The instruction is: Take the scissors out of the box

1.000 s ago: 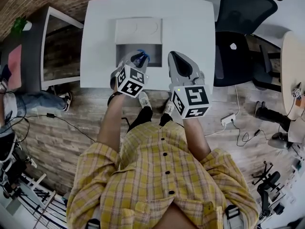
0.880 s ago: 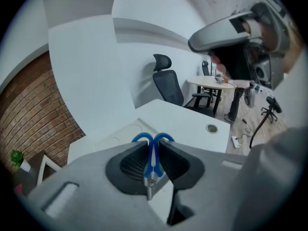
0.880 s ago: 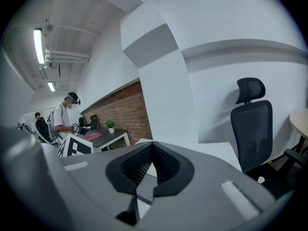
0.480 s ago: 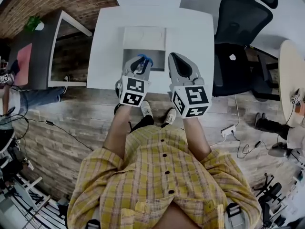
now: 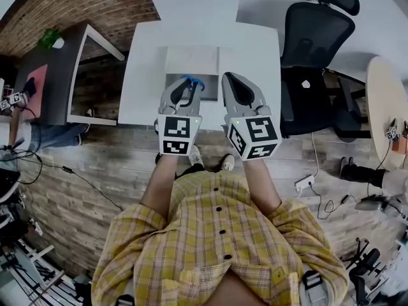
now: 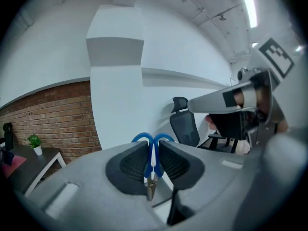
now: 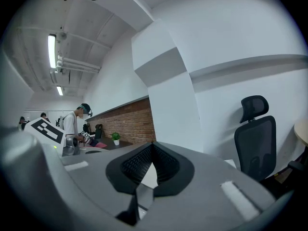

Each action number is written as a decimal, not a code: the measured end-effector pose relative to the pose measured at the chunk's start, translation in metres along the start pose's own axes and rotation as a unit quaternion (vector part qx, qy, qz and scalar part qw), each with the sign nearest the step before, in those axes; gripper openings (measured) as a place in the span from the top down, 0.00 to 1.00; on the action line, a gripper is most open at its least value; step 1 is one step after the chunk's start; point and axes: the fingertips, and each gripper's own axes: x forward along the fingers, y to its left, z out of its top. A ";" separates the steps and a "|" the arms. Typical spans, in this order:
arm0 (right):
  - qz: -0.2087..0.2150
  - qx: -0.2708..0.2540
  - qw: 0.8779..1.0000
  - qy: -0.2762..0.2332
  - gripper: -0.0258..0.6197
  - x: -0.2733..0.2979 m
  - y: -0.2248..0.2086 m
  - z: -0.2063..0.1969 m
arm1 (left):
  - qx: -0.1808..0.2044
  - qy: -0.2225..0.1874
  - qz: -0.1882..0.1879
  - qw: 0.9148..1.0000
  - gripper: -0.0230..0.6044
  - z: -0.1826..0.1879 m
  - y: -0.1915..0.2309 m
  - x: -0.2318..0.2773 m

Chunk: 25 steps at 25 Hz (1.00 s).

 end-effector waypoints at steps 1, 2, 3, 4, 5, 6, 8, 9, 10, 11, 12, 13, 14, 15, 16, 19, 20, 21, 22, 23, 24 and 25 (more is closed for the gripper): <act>0.002 -0.002 1.000 -0.003 0.95 -0.001 0.003 0.004 | -0.006 -0.010 0.005 1.000 0.84 0.007 0.001 -0.005; 0.005 -0.003 1.000 -0.006 0.95 -0.002 0.006 0.008 | -0.011 -0.020 0.010 1.000 0.84 0.013 0.002 -0.010; 0.008 -0.004 1.000 -0.009 0.95 -0.003 0.009 0.012 | -0.014 -0.029 0.014 0.999 0.84 0.020 0.003 -0.015; 0.011 -0.005 1.000 -0.012 0.95 -0.004 0.012 0.015 | -0.016 -0.037 0.017 0.999 0.84 0.026 0.004 -0.020; 0.013 -0.007 1.000 -0.015 0.95 -0.005 0.014 0.018 | -0.018 -0.044 0.021 0.999 0.84 0.031 0.005 -0.024; 0.016 -0.008 1.000 -0.018 0.95 -0.005 0.016 0.021 | -0.022 -0.051 0.024 0.998 0.84 0.036 0.006 -0.027; 0.021 -0.012 0.999 -0.025 0.95 -0.004 0.020 0.027 | -0.032 -0.064 0.032 0.997 0.84 0.045 0.009 -0.033; 0.023 -0.013 0.999 -0.027 0.95 -0.003 0.021 0.029 | -0.037 -0.071 0.037 0.996 0.84 0.049 0.011 -0.036; 0.025 -0.015 0.999 -0.029 0.95 -0.003 0.022 0.031 | -0.041 -0.076 0.042 0.995 0.84 0.054 0.012 -0.039; 0.025 -0.016 0.999 -0.031 0.95 -0.004 0.023 0.033 | -0.043 -0.082 0.045 0.995 0.84 0.058 0.013 -0.042; 0.026 -0.017 0.999 -0.033 0.95 -0.005 0.023 0.035 | -0.044 -0.087 0.047 0.994 0.84 0.062 0.013 -0.045; 0.025 -0.018 0.999 -0.036 0.95 -0.007 0.024 0.038 | -0.045 -0.092 0.047 0.994 0.84 0.066 0.012 -0.048; 0.025 -0.018 0.999 -0.039 0.95 -0.009 0.024 0.040 | -0.045 -0.098 0.047 0.993 0.84 0.070 0.011 -0.050; 0.025 -0.019 0.999 -0.042 0.95 -0.010 0.025 0.042 | -0.046 -0.103 0.046 0.993 0.84 0.074 0.010 -0.053; 0.026 -0.019 0.998 -0.045 0.95 -0.011 0.026 0.045 | -0.045 -0.107 0.046 0.992 0.84 0.078 0.010 -0.055; 0.027 -0.023 0.998 -0.051 0.95 -0.012 0.030 0.050 | -0.045 -0.119 0.047 0.991 0.84 0.087 0.011 -0.061; 0.027 -0.023 0.998 -0.053 0.95 -0.013 0.031 0.052 | -0.044 -0.122 0.048 0.990 0.84 0.089 0.011 -0.062; 0.029 -0.022 0.998 -0.055 0.95 -0.014 0.031 0.053 | -0.043 -0.126 0.050 0.990 0.84 0.091 0.010 -0.064; 0.031 -0.021 0.998 -0.057 0.95 -0.016 0.032 0.055 | -0.041 -0.131 0.052 0.989 0.84 0.094 0.010 -0.066; 0.033 -0.020 0.998 -0.059 0.95 -0.018 0.033 0.056 | -0.041 -0.136 0.055 0.988 0.84 0.097 0.009 -0.069; 0.035 -0.019 0.997 -0.061 0.95 -0.019 0.034 0.058 | -0.041 -0.141 0.057 0.987 0.84 0.100 0.009 -0.071; 0.038 -0.018 0.997 -0.063 0.95 -0.021 0.035 0.060 | -0.043 -0.146 0.061 0.986 0.84 0.102 0.009 -0.074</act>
